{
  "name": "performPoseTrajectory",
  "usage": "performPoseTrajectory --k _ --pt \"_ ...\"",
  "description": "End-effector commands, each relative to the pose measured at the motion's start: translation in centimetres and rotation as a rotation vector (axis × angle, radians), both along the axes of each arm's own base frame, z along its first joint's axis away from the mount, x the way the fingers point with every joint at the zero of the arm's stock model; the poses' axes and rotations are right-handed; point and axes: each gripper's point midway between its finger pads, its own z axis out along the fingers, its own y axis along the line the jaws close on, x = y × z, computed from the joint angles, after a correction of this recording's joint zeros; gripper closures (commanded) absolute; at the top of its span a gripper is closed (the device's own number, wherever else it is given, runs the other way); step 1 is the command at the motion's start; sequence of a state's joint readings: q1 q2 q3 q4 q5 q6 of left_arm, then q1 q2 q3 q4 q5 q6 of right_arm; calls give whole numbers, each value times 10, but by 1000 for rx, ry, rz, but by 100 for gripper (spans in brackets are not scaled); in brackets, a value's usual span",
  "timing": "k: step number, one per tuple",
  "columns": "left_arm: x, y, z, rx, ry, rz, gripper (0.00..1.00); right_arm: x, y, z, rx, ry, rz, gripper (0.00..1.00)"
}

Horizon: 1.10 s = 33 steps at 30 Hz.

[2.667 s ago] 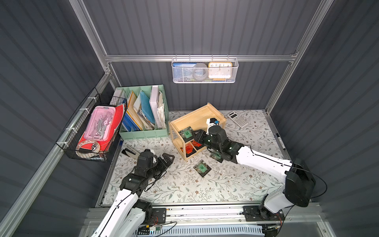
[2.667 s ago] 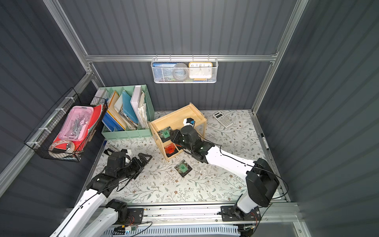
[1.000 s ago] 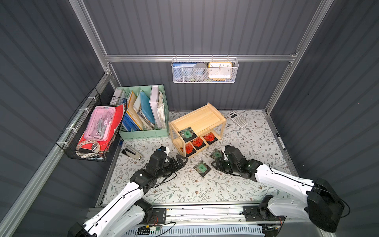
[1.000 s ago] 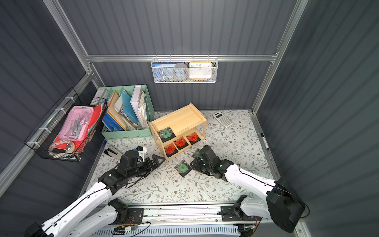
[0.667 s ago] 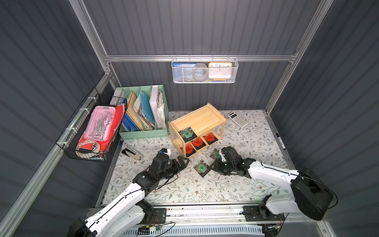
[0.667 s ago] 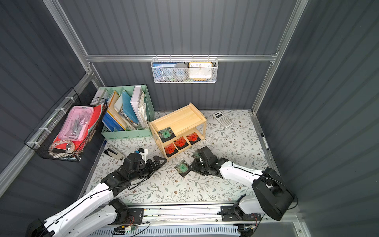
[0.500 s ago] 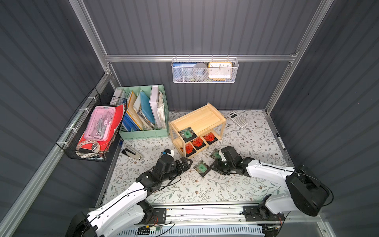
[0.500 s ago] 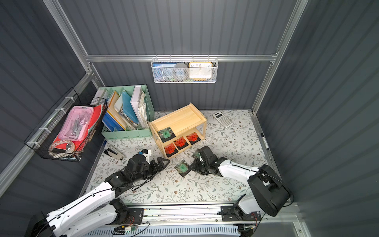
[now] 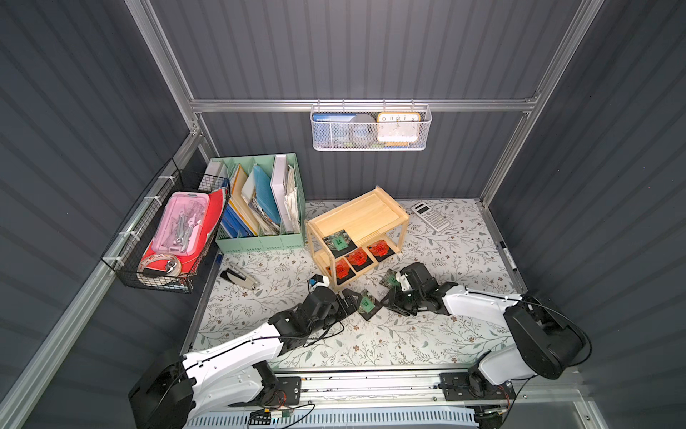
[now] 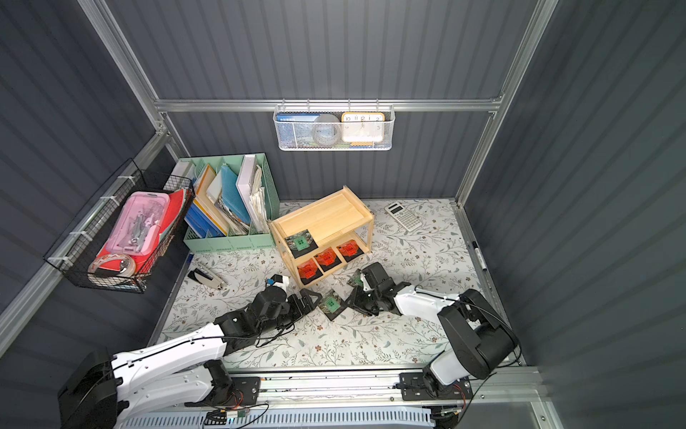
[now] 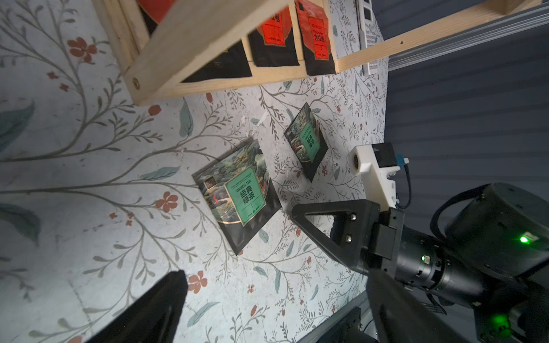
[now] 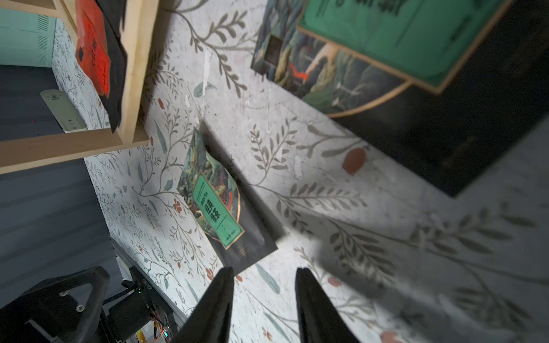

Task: Place the tea bags on the shelf by color
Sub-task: Pick up the tea bag from the center of the board.

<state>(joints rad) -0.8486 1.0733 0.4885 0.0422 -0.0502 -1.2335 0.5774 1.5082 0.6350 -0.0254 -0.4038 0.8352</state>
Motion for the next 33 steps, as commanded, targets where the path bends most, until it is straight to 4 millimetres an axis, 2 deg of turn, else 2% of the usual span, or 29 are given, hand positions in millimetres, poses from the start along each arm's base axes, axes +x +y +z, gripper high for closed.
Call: performPoseTrajectory --k 1,21,33 --pt "8 -4 0 -32 -25 52 0 -3 4 -2 25 11 28 61" --pt "33 -45 -25 -22 -17 13 0 13 7 -7 64 43 -5 62" --pt "38 -63 -39 -31 15 -17 0 14 6 -9 75 59 3 62"
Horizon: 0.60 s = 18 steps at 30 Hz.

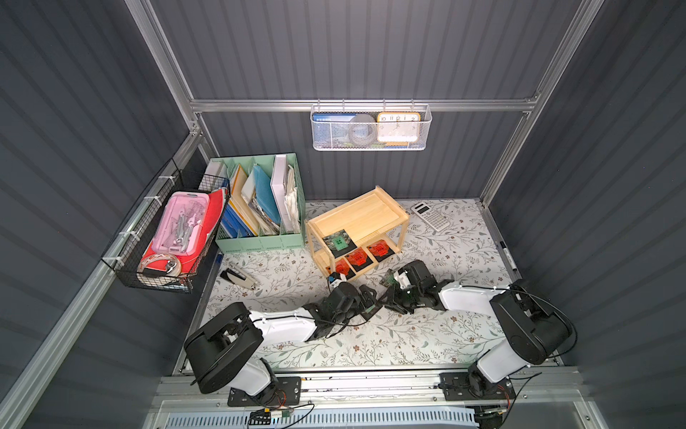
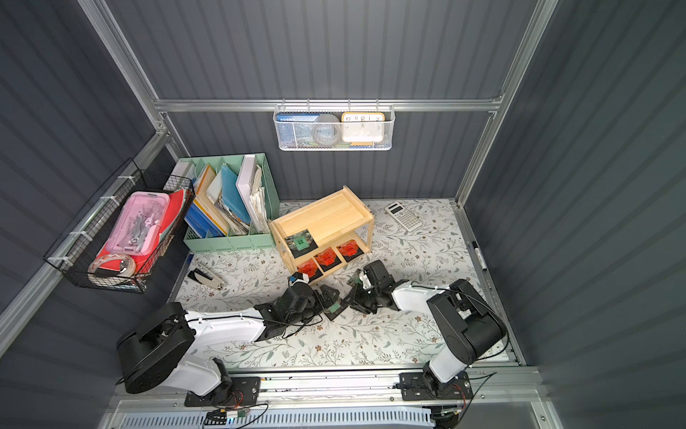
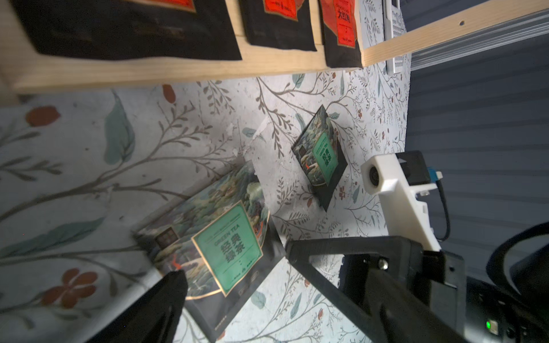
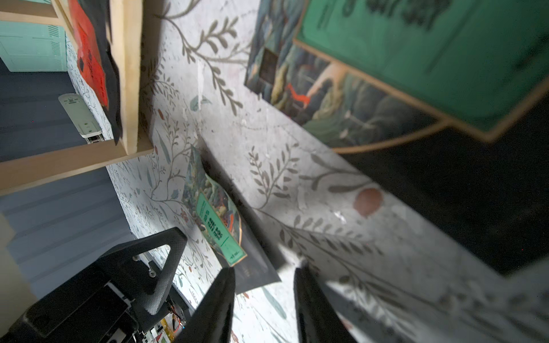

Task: Place the tea bags on the shelf by color
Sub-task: Pick up the tea bag from the center of the board.

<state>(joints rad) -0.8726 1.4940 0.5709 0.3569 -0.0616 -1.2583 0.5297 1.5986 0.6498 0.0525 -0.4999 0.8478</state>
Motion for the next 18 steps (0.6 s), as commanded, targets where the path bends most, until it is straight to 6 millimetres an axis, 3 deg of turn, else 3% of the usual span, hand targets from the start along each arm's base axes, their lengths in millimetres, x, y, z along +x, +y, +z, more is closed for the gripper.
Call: performPoseTrajectory --k 1,18 --pt "4 -13 9 -40 -9 -20 0 3 1 0 5 10 6 62" --pt "0 -10 -10 13 55 -16 0 4 4 -3 17 27 17 62"
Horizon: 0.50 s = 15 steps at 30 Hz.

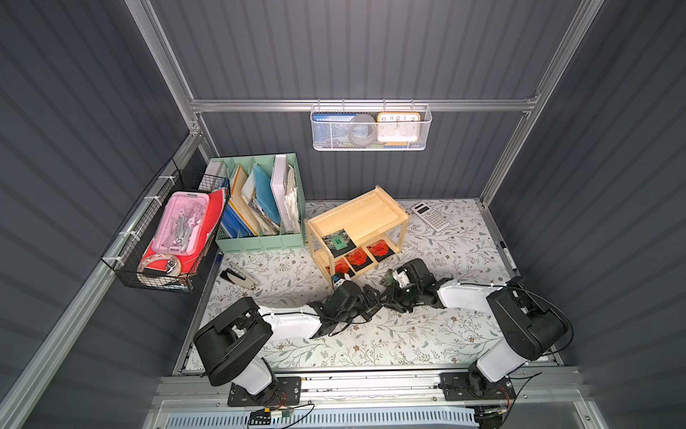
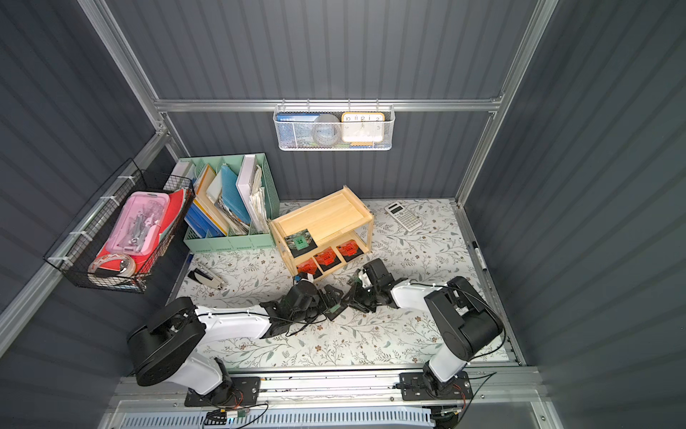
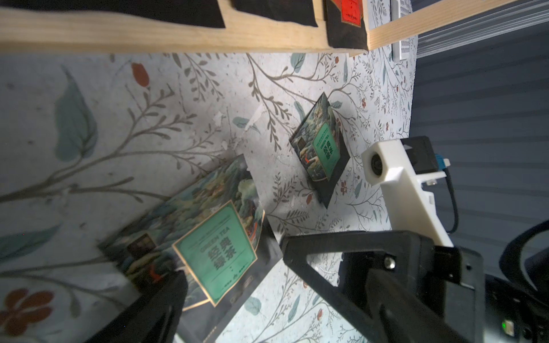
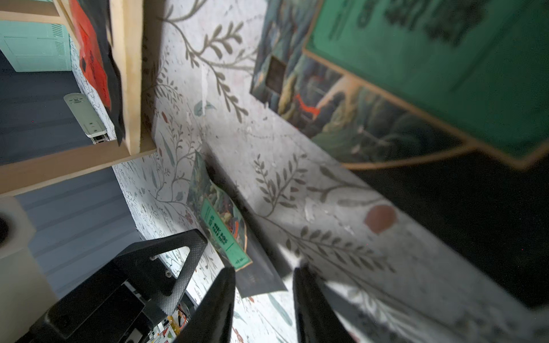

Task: Place the tea bags on the shelf by color
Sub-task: Pick up the tea bag from the center of the board.

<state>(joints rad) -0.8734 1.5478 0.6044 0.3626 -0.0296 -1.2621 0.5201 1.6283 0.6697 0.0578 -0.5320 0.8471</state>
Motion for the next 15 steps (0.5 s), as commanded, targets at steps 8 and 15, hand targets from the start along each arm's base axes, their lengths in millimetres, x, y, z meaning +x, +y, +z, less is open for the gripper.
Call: performPoseTrajectory --k 8,15 --pt "-5 2 -15 27 60 11 0 1 2 -4 5 16 11 62" --pt "-6 3 -18 32 73 15 0 0 5 -6 27 21 18 62"
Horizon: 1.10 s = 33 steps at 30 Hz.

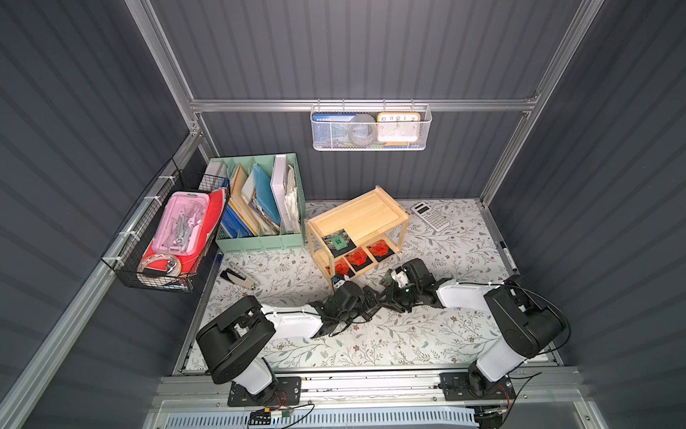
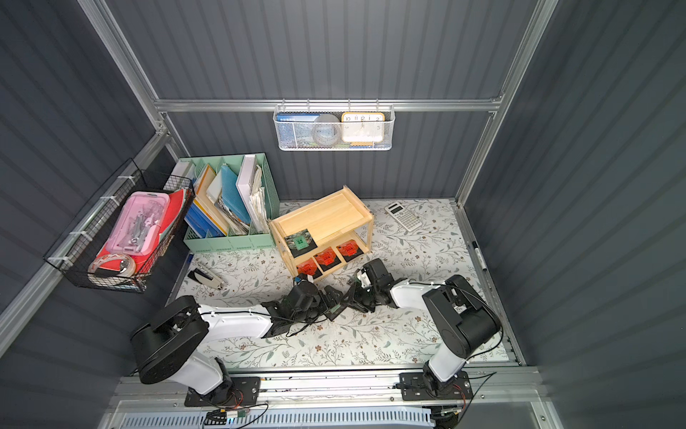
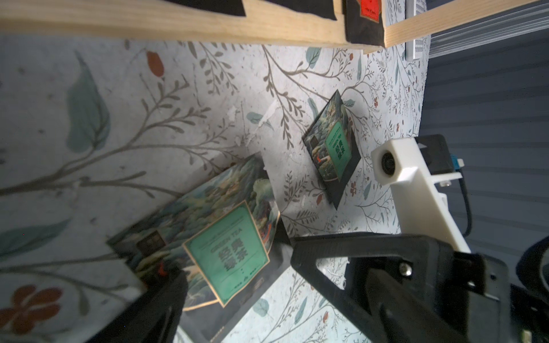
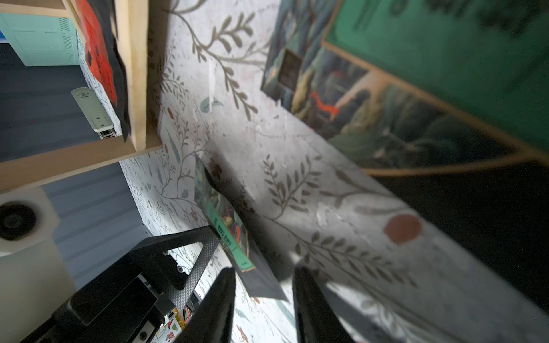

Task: Place the tea bags on the shelf by color
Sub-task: Pick up the tea bag from the center of the board.

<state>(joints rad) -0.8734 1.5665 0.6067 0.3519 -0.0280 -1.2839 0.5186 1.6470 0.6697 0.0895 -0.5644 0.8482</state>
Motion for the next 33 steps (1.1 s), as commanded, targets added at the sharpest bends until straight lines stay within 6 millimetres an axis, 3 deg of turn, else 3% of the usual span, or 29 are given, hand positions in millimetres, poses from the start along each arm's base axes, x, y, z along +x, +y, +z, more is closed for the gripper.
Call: performPoseTrajectory --k 1,16,27,33 --pt "-4 2 -10 23 42 2 0 1 0 -6 1 17 1 62" --pt "-6 3 -10 26 46 1 0 5 9 -8 53 14 7 78" --pt "-6 3 -8 27 45 1 0 5 13 0 97 -19 18 100" --pt "-3 5 8 15 20 16 0 4 12 11 105 -62 30 100"
